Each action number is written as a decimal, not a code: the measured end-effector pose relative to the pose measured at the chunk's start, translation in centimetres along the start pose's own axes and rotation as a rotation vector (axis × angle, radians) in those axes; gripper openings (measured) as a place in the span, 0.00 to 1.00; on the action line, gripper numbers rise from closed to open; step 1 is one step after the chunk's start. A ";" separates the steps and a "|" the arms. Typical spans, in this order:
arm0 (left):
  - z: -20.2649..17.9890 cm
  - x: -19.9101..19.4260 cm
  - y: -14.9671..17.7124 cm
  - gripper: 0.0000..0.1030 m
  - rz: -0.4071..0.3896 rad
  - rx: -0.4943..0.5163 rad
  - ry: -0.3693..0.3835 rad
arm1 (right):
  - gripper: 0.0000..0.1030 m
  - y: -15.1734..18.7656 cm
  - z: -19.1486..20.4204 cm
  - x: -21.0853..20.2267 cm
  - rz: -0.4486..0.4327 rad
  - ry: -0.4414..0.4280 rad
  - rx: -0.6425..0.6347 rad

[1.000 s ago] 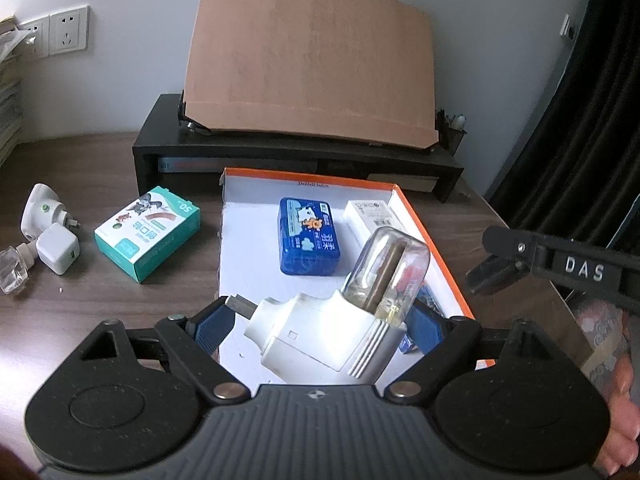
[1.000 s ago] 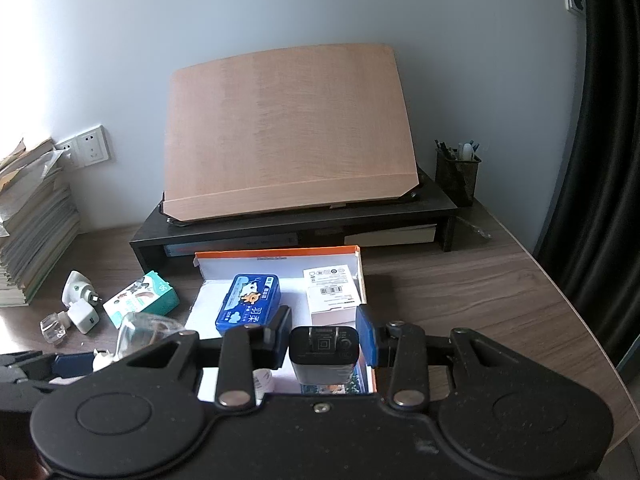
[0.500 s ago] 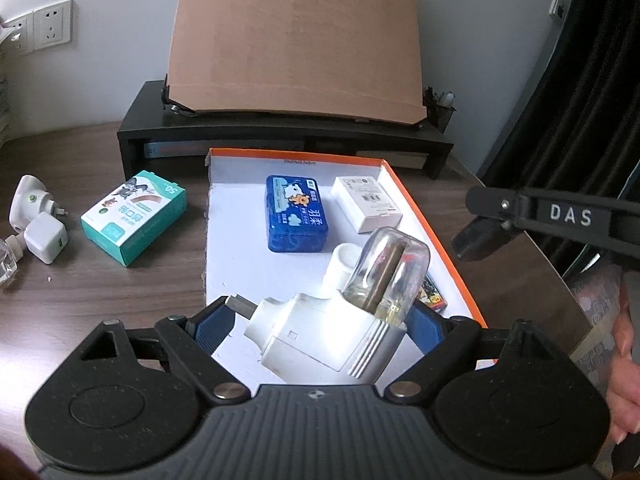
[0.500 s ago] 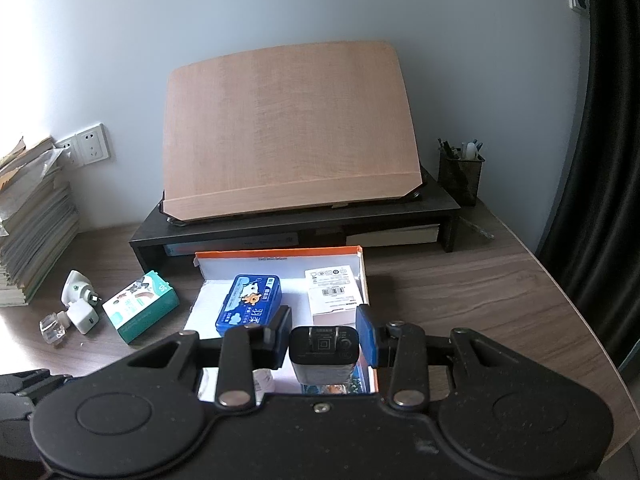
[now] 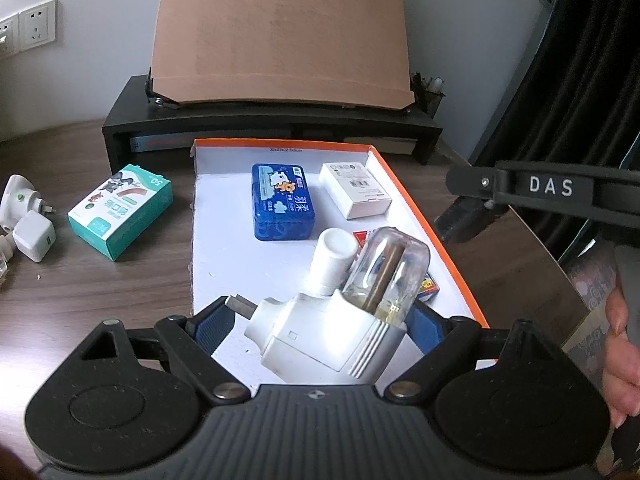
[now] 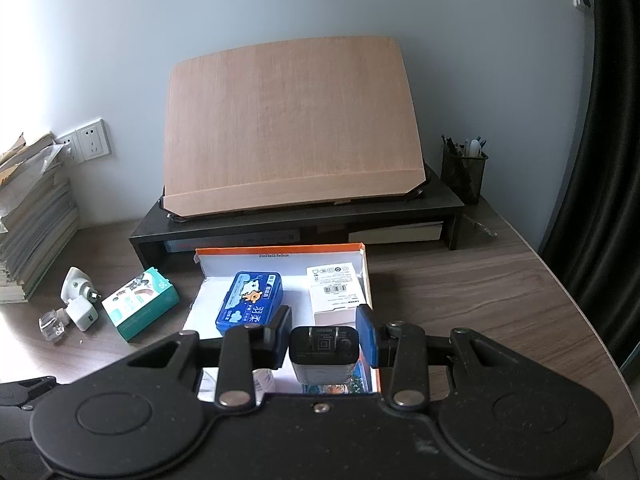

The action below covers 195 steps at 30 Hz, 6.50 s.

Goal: Organize rigid objects
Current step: 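Carry the diffuser and black charger over the white box with both tools, then lower the diffuser and charger into the box and open both tools, then move the left tool to the glass bulb while the right tool reaches the teal bandage box, then grasp the clear glass bulb with the left tool while the right tool grasps the teal bandage box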

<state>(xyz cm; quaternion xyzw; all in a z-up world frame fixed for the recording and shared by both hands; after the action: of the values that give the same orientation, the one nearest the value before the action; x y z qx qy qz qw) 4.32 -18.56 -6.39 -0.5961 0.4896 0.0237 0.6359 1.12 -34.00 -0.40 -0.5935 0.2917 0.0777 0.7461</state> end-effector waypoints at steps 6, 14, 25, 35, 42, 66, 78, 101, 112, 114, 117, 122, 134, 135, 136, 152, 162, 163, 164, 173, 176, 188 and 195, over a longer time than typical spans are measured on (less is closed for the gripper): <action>-0.2 0.1 0.1 0.89 0.006 0.012 0.005 | 0.42 0.0 0.0 0.0 0.001 0.000 0.000; -0.3 0.3 0.2 0.89 0.008 0.014 0.007 | 0.42 0.2 0.0 0.3 0.006 -0.002 -0.001; -0.3 0.5 0.2 0.89 0.013 0.015 0.009 | 0.42 0.2 0.3 0.7 0.009 -0.006 -0.004; -0.2 0.5 0.1 0.89 0.012 0.014 0.010 | 0.42 0.1 0.6 1.1 0.014 -0.007 -0.005; -0.1 0.5 0.1 0.89 0.014 0.013 0.011 | 0.42 0.1 0.6 1.4 0.019 -0.006 -0.006; 0.1 1.1 0.0 0.89 0.022 0.022 0.009 | 0.42 -0.1 0.9 3.2 0.044 -0.020 -0.018; 0.2 1.5 0.3 0.89 0.051 0.047 0.018 | 0.43 -0.6 1.7 5.4 0.061 -0.048 -0.042; -2.0 2.3 0.8 0.88 0.089 0.077 0.038 | 0.65 -1.7 -1.7 3.8 0.003 0.020 -0.019; -0.2 -0.4 -1.3 0.95 -0.019 0.002 0.019 | 0.78 -1.5 -1.1 1.6 -0.029 0.024 -0.016; 1.3 -1.0 -1.5 0.95 -0.031 -0.025 -0.021 | 0.79 -1.4 -0.2 1.6 -0.023 0.012 -0.022; 4.0 -1.7 -1.6 0.95 -0.040 -0.067 -0.084 | 0.80 -1.1 1.5 1.8 -0.011 -0.015 -0.043; 8.6 -3.5 -1.3 0.95 -0.052 -0.138 -0.178 | 0.82 -0.6 5.0 2.2 0.010 -0.065 -0.075; 17.3 -7.2 -0.6 0.95 -0.070 -0.248 -0.342 | 0.84 0.9 12.8 2.3 0.048 -0.169 -0.143; 17.9 -7.5 -0.5 0.95 -0.070 -0.252 -0.350 | 0.84 1.1 13.4 2.3 0.052 -0.174 -0.147; 18.4 -7.7 -0.4 0.95 -0.069 -0.254 -0.360 | 0.84 1.2 13.8 2.3 0.053 -0.178 -0.150; 24.4 -9.2 0.0 0.96 -0.066 -0.245 -0.404 | 0.85 2.6 19.9 1.6 0.048 -0.192 -0.170; 26.5 -8.7 0.3 0.96 -0.051 -0.207 -0.377 | 0.86 3.6 21.7 1.7 0.058 -0.148 -0.160; 26.7 -8.5 0.4 0.96 -0.050 -0.199 -0.375 | 0.86 3.7 21.8 1.7 0.061 -0.143 -0.158; 27.0 -8.3 0.4 0.96 -0.048 -0.190 -0.375 | 0.86 3.8 21.9 1.8 0.065 -0.139 -0.156; 29.7 -5.6 0.0 0.96 -0.062 -0.088 -0.323 | 0.87 5.5 22.0 2.4 0.110 -0.091 -0.112; 30.0 -4.3 -0.6 0.96 -0.065 -0.022 -0.304 | 0.87 6.2 21.9 2.7 0.124 -0.074 -0.100; 31.0 0.4 -1.0 0.81 -0.036 0.110 -0.234 | 0.87 7.3 21.5 3.8 0.161 -0.044 -0.058; 30.5 0.4 -0.9 0.50 -0.052 0.071 -0.237 | 0.87 7.3 22.1 5.6 0.175 -0.050 -0.033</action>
<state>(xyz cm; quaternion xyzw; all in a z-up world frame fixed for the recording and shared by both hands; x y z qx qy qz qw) 23.24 4.79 -11.81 -0.5786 0.3962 0.0602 0.7104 9.93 -12.63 -6.68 -0.5758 0.3224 0.1621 0.7336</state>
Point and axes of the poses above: each gripper's, at about its wrist camera, not at the fingertips, and x roughly the way its jaws point, z to its left, y to its underside, the point moved 10 cm from there along x, roughly the way its jaws point, and after that the axes turned 5 degrees about -z, right-handed, at the moved point
